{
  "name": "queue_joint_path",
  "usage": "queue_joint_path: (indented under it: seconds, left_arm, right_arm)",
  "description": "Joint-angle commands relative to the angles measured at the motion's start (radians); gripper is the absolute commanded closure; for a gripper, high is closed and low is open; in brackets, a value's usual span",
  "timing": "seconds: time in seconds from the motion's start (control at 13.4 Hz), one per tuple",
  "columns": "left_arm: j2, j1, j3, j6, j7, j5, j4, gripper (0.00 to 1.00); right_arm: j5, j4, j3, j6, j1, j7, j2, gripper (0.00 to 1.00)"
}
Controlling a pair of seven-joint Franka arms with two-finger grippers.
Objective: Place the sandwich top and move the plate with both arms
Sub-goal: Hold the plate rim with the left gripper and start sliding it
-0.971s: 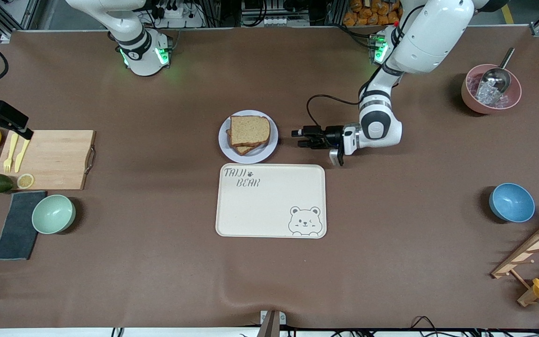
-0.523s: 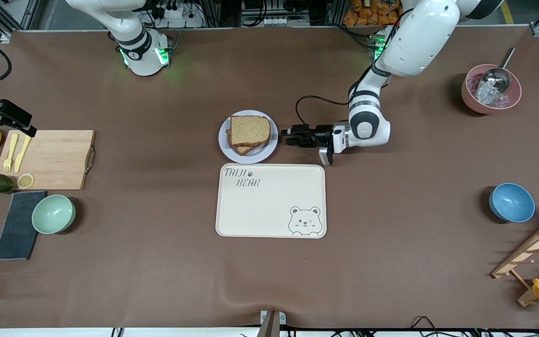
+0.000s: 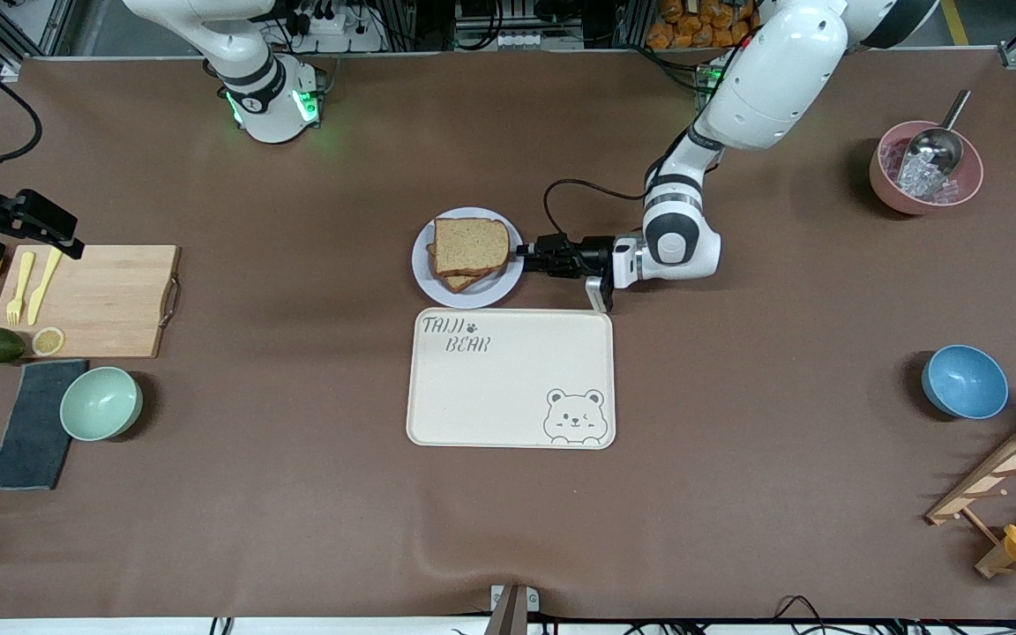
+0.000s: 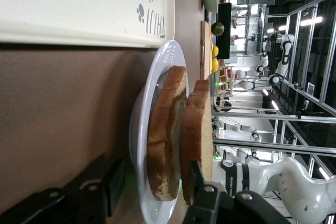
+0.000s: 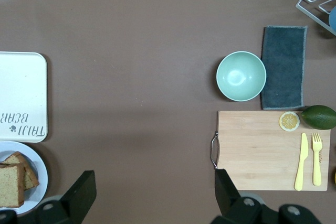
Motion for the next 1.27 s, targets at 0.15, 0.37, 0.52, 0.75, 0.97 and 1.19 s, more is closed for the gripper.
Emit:
queue_joint_path:
  seconds: [0.15,0.37,0.52,0.75,0.97,1.19]
  left_arm:
    - [0.039,-0.015,-0.001,0.006,0.053,-0.028,0.032,0.52]
    - [0.055,-0.017,-0.001,0.006,0.069,-0.028,0.043,0.58]
    - [0.067,-0.017,-0.001,0.006,0.085,-0.028,0.054,0.63]
    - [0.085,-0.031,-0.001,0.006,0.092,-0.028,0.063,0.66]
    - [0.108,-0.031,-0.001,0.007,0.123,-0.031,0.075,0.71]
    - [0.11,-0.032,-0.001,0.01,0.125,-0.033,0.078,0.79]
  right_arm:
    - [-0.023,0.014,-0.005,-0.016,0.002,0.023,0.006,0.0]
    - [-0.023,0.016,-0.006,-0.021,-0.001,0.023,0.006,0.0]
    - [-0.022,0.014,-0.008,-0.022,-0.011,0.011,0.009,0.0]
    - [-0.022,0.02,-0.008,-0.022,-0.013,0.025,0.014,0.0]
    - [-0.014,0.022,-0.008,-0.046,-0.01,0.023,0.011,0.0]
    - [-0.005,0.02,-0.009,-0.059,-0.019,0.016,0.015,0.0]
